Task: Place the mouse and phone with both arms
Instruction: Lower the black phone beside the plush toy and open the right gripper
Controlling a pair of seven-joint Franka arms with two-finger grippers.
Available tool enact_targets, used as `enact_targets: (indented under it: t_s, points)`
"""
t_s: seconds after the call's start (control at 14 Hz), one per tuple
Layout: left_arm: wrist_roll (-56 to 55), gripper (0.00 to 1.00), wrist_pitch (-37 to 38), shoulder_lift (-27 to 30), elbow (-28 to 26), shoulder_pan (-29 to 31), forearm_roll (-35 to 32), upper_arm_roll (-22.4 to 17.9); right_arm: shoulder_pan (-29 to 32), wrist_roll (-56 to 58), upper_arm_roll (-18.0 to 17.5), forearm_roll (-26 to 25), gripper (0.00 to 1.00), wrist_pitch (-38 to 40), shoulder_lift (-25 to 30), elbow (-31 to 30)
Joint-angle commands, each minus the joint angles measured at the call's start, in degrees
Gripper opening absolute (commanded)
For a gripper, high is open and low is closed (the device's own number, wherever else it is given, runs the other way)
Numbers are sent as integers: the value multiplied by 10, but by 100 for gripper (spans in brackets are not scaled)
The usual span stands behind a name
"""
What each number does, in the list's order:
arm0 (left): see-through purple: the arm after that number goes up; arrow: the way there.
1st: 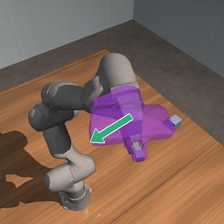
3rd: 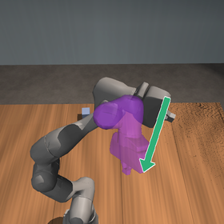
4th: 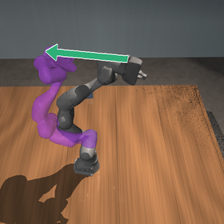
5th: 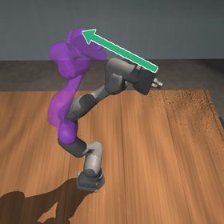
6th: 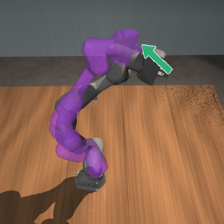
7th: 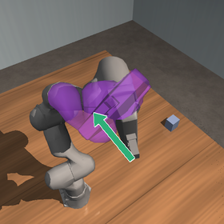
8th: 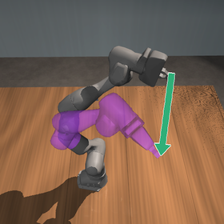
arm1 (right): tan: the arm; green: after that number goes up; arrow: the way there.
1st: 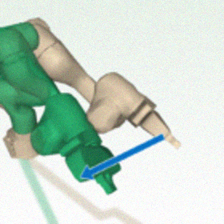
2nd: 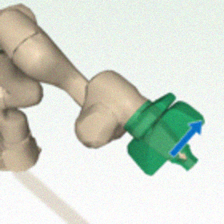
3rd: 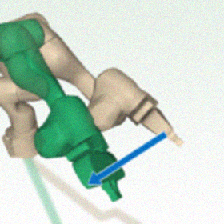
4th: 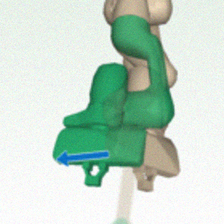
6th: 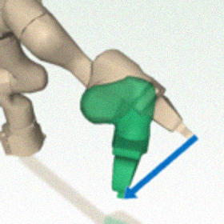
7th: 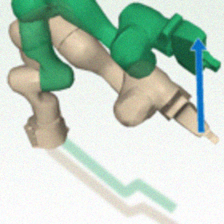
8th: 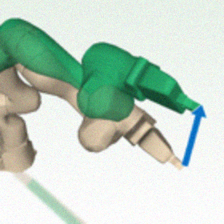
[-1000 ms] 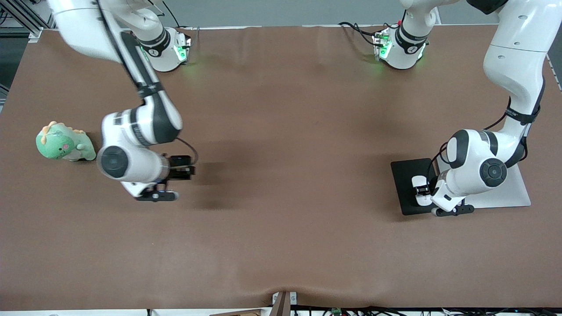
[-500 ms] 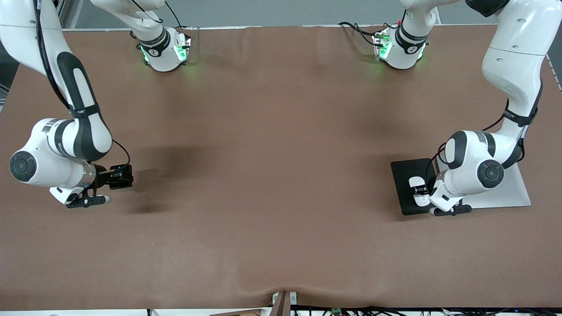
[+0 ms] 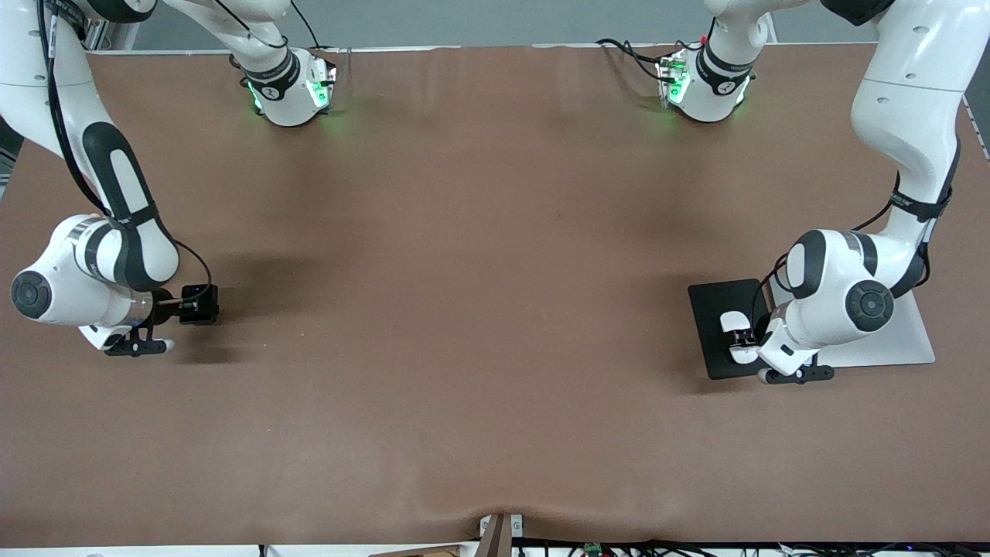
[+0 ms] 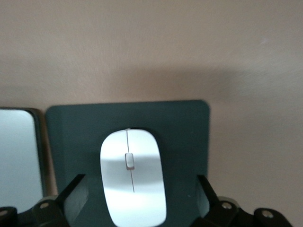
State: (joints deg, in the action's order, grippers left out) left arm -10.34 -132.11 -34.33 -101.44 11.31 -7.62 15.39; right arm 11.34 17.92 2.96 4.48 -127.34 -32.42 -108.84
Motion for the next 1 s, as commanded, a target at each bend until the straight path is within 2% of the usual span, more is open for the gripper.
enact_targets:
  t_s: [0.0, 0.36, 0.57, 0.71, 0.79, 0.86, 0.93]
  points:
    - [11, 100, 81, 53, 35, 6, 2, 11, 25, 5, -14, -8, 0, -4, 7, -16]
    - [10, 100, 243, 110, 157, 7, 6, 10, 44, 25, -13, -8, 0, -5, 0, -16]
    - [8, 100, 291, 164, 172, 5, 9, 11, 56, 25, -14, -8, 5, -9, -8, -16]
    - [11, 100, 343, 202, 172, 3, 10, 11, 56, 25, -14, -8, 14, -12, -8, -17]
    - [12, 100, 365, 216, 172, 6, 11, 13, 56, 25, -14, -8, 37, -12, -8, -18]
    - [15, 100, 386, 229, 172, 6, 14, 14, 56, 25, -14, -8, 89, -12, -8, -20]
    - [22, 100, 402, 251, 170, 5, 21, 12, 56, 22, -14, -8, 100, -11, -7, -20]
